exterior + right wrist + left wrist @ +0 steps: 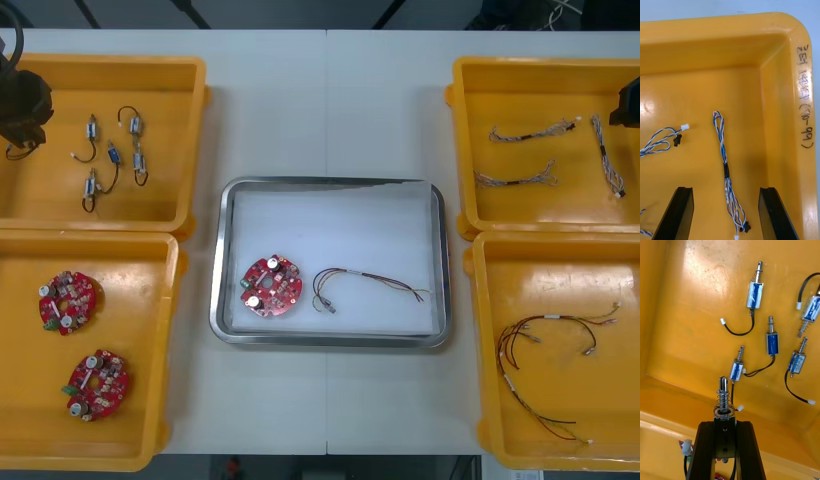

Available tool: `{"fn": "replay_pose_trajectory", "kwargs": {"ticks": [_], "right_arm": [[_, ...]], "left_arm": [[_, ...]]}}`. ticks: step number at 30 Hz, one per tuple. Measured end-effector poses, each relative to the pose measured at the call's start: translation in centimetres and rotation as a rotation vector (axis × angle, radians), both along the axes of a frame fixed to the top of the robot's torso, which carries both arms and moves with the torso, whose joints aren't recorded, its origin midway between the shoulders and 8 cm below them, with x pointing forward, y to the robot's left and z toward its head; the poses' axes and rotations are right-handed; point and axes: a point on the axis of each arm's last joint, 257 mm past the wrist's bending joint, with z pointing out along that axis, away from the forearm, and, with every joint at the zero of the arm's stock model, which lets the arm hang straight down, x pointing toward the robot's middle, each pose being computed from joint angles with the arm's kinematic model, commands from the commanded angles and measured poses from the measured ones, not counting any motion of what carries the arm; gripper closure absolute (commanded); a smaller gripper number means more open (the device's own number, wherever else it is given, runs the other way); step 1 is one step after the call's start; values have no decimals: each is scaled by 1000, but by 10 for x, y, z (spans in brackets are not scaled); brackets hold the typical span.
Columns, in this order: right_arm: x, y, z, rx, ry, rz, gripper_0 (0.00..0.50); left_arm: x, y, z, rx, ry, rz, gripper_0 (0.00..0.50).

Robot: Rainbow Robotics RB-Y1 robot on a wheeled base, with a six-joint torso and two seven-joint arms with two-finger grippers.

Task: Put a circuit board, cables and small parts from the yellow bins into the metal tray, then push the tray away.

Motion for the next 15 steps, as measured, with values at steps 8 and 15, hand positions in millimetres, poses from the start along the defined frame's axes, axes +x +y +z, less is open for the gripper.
{"fn": "replay_pose_trajectory", "kwargs": {"ticks": [8,15], "right_arm": [[11,-1,-10,16,-47,-15,0],[16,-5,-22,28,-71,-27,0]], "left_arm": [[-9,-20,16,-47,23,-8,500],[3,-70,22,-89,-15,-81,500]]}}
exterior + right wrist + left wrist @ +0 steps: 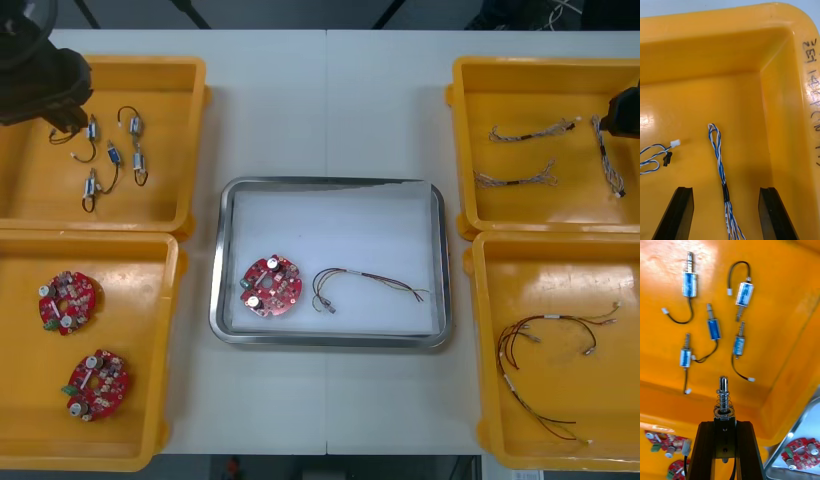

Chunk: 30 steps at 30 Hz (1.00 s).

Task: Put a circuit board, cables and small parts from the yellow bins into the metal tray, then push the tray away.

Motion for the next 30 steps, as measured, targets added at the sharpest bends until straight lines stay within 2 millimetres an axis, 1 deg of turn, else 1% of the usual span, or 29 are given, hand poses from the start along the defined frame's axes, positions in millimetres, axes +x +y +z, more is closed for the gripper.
{"fn": "replay_pose_trajectory", "kwargs": {"ticks": [3,6,9,12,19,25,30], "right_arm": [[0,0,-4,11,0,-6,0],[3,5,-3,43,-19,-8,0],[9,13,0,105,-57,-12,0],[10,11,0,96,-67,0,0],[9,4,-5,87,-70,-12,0],[7,0,-11,90,-64,-24,0],[6,0,-17,73,-64,-7,0]], "left_arm": [[4,-24,-4,-21,-7,27,500],[4,-53,-8,-70,-6,111,500],[0,-84,-10,-147,2,204,500],[-5,-108,-11,-186,12,240,500],[-13,-146,-14,-147,-3,164,500],[-15,-186,-15,-134,-62,108,500],[-22,-208,-23,-138,-89,113,500]]}}
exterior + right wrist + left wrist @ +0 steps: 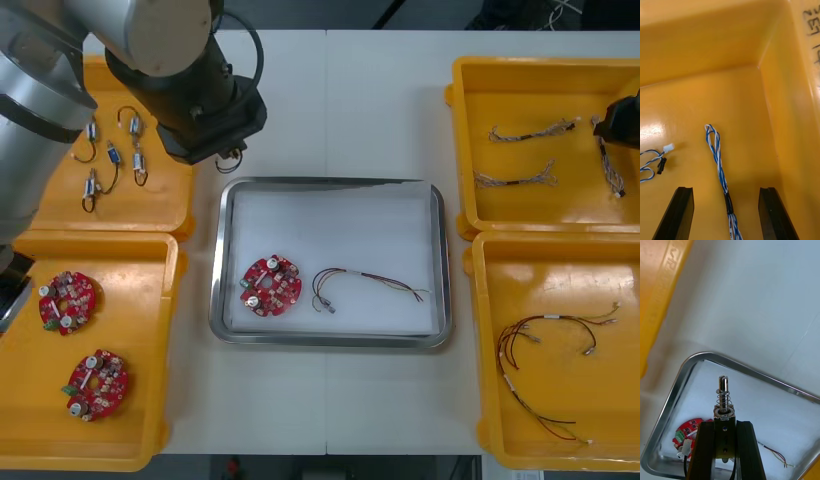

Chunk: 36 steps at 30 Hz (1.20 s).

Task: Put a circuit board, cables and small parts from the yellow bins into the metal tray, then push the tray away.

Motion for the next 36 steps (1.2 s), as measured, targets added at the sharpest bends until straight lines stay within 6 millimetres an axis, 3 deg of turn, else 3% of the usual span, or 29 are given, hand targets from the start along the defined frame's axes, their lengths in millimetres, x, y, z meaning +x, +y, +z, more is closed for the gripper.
{"fn": "replay_pose_trajectory", "kwargs": {"ticks": [11,17,18,19,20,22,24,36], "right_arm": [[-8,2,-30,-8,22,10,0],[-7,2,-31,-10,18,11,0],[-7,2,-31,-10,18,11,28],[-7,2,-31,-9,17,11,110],[-7,2,-31,-9,17,11,232],[-7,2,-31,-9,17,12,427],[-7,2,-31,-9,17,12,491],[-7,2,-31,-61,20,59,500]], "left_arm": [[-8,-10,-40,24,8,50,500],[-9,-15,-58,67,23,57,500],[-8,-16,-61,70,28,61,500],[-7,-17,-65,72,31,64,500],[-6,-18,-68,74,34,67,500],[-5,-21,-76,84,39,70,500],[-4,-23,-83,101,41,69,500],[-5,-29,-107,139,49,55,500]]}}
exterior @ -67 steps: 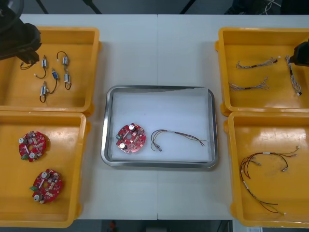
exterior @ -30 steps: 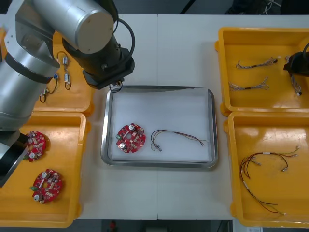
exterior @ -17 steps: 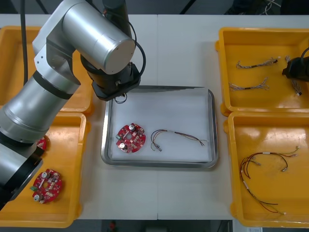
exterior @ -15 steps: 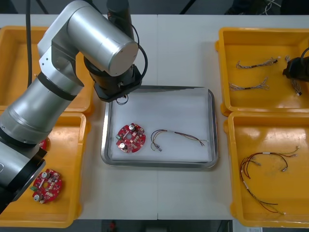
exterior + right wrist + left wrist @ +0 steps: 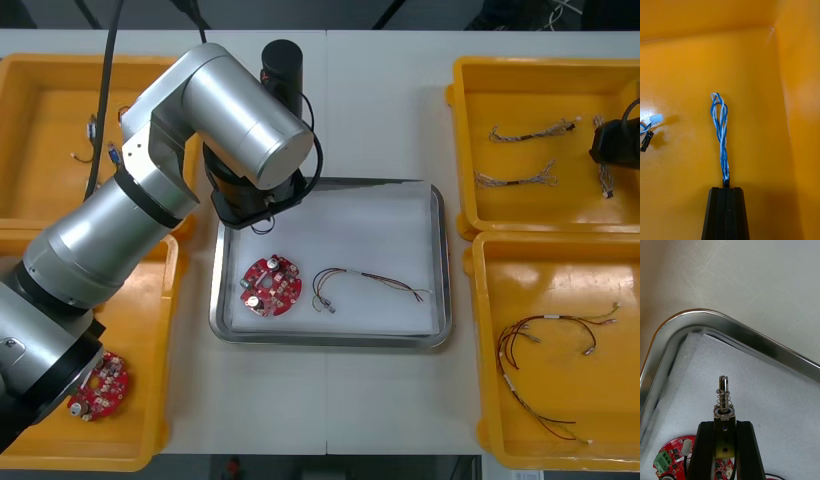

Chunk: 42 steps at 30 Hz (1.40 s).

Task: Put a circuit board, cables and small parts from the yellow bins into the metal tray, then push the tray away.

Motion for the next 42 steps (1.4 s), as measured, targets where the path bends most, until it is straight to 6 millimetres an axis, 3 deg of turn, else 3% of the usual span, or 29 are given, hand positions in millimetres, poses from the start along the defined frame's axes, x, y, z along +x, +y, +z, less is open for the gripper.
{"fn": "replay_pose_trajectory", "kwargs": {"ticks": [9,16,24,27,29,31,32,33,35,42], "right_arm": [[4,10,10,-146,0,159,500],[-9,27,29,-167,53,295,500],[-37,38,58,-154,139,387,500],[-51,44,67,-128,177,419,500],[-59,49,74,-115,193,441,500],[-65,53,83,-118,202,461,500],[-70,55,86,-126,219,476,500],[-76,57,90,-137,235,491,500],[-80,63,99,-156,240,515,500],[-103,81,118,-179,283,596,500]], "left_arm": [[8,-1,-10,-10,-4,4,500],[8,1,-17,-7,3,16,496],[4,0,-26,-1,10,41,442],[4,0,-26,-1,11,42,399],[4,0,-26,-1,11,42,334],[4,0,-26,-1,11,42,204],[4,0,-26,-1,11,42,204],[4,0,-26,-1,11,42,93],[4,0,-26,-1,11,42,0],[4,0,-26,-1,11,42,0]]}}
